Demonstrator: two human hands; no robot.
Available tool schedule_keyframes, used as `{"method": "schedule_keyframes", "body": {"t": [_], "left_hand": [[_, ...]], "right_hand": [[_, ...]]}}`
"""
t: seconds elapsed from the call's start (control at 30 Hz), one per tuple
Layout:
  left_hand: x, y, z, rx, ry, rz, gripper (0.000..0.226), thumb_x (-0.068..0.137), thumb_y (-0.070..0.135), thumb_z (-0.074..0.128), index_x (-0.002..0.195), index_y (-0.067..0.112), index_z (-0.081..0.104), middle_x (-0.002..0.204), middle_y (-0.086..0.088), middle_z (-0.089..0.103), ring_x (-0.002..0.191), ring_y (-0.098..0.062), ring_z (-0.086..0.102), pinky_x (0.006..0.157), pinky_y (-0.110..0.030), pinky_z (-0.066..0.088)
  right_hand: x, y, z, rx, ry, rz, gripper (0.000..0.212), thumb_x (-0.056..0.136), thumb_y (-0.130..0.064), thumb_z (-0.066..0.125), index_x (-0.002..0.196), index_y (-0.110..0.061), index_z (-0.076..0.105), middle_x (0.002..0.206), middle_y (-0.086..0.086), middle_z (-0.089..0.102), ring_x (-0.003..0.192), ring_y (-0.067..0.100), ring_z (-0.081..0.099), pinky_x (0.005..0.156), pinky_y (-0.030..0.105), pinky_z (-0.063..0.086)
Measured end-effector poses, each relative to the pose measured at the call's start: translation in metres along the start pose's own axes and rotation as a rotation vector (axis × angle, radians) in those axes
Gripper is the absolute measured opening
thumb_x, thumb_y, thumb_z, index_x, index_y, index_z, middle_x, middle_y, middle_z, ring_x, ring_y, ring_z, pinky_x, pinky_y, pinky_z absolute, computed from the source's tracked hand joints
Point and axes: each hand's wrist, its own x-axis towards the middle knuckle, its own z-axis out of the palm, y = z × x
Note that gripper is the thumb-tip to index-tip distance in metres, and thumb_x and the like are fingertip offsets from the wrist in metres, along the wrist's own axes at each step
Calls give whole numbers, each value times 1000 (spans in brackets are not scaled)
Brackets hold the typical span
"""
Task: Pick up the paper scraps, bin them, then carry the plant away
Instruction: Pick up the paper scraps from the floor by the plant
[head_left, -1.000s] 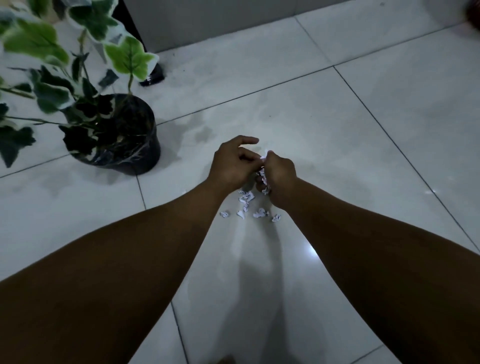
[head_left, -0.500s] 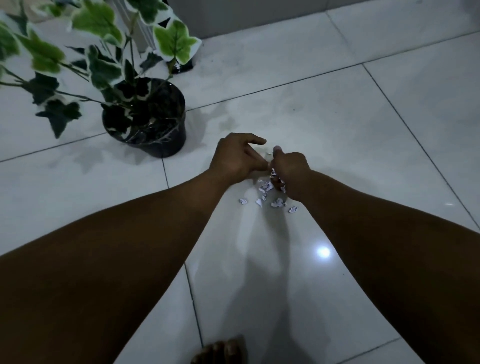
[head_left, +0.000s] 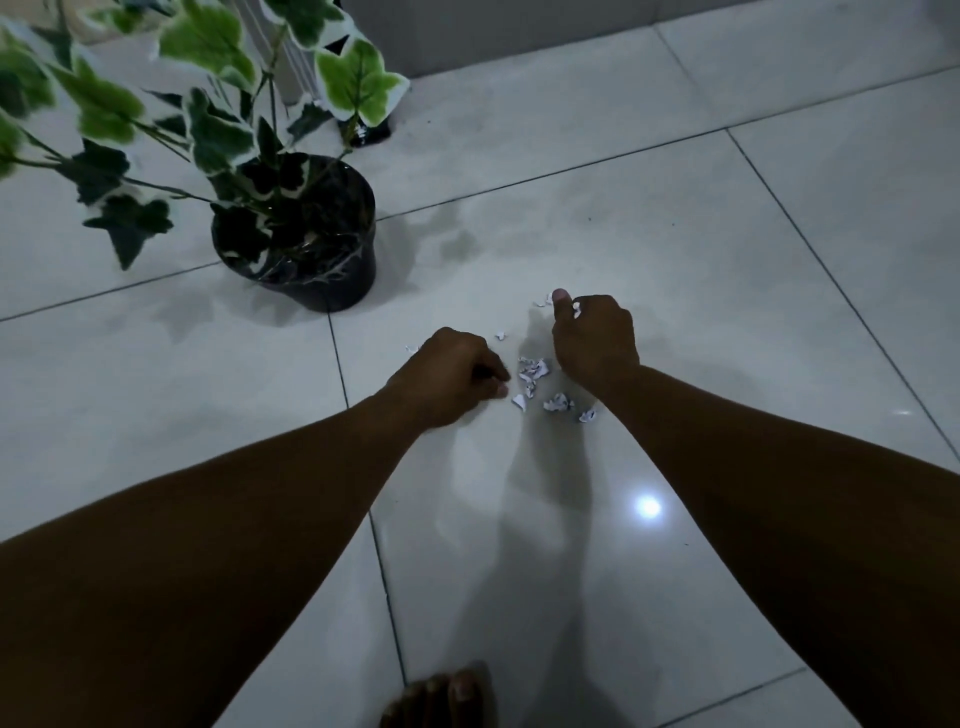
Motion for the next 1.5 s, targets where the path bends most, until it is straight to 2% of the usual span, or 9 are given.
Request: {"method": "schedule_keyframes", "body": {"t": [0.33,0.63,0.8,1.0,1.1,1.17,1.27,1.4,1.5], "left_hand": [[11,19,15,26,-143,71,86,69,49,83,143,23,49,98,0,52,83,-11,48,75,-22,36],[8,25,21,125,6,91,23,88,33,71,106,21,78,92,-9,66,88,-26,63,71,-28,42],[15,36,19,-176,168,-122,14,84,24,75,95,18,81,87,-1,78,80,-12,70,74,-18,50],[23,55,13,-507,264,-180,22,85,7,71,105,13,78,101,-3,77,89,-5,71,76,-7,50],[25,66,17,-493,305,-155,27,88,4,64,109,16,77,105,-2,76,95,-10,71,84,-17,52],[26,72,18,-499,336,-171,28,88,3,62,107,17,77,100,-3,77,89,-8,70,80,-14,52],[29,74,12,-570,377,-270,25,81,5,66,98,21,77,80,1,78,72,-4,71,74,-17,57],[36,67,0,-644,242,-398,47,69,17,86,100,19,51,73,4,71,63,-6,63,61,-21,46],[36,55,-9,-735,44,-379,56,67,25,90,109,16,54,80,-1,67,65,-11,59,59,-22,45]], "right_hand": [[2,10,-8,24,16,18,53,102,-42,38,63,-10,54,70,7,60,72,27,56,71,25,34],[-3,7,-13,50,-32,33,58,101,-45,38,80,-3,72,84,12,72,85,29,64,76,28,41],[-7,3,-13,96,-143,109,60,99,-49,37,88,-2,72,89,13,72,88,31,65,80,29,47],[-10,-12,-19,366,-206,304,49,101,-43,41,69,-9,57,65,6,59,58,23,57,53,26,41],[-9,-16,-21,388,-168,377,45,100,-42,39,79,-10,62,77,7,62,75,24,60,68,29,47],[-7,-16,-18,428,-202,423,44,100,-43,37,88,-10,63,85,10,63,80,28,60,73,33,47],[-7,-17,-18,558,-263,482,43,100,-44,38,82,-11,58,75,10,60,61,25,57,56,30,42],[-10,-11,-27,564,-309,414,43,97,-46,50,76,-10,59,67,8,56,47,20,48,45,24,34],[-6,-7,-36,583,-237,377,45,97,-47,52,70,-11,57,60,6,53,43,19,45,43,22,33]]}}
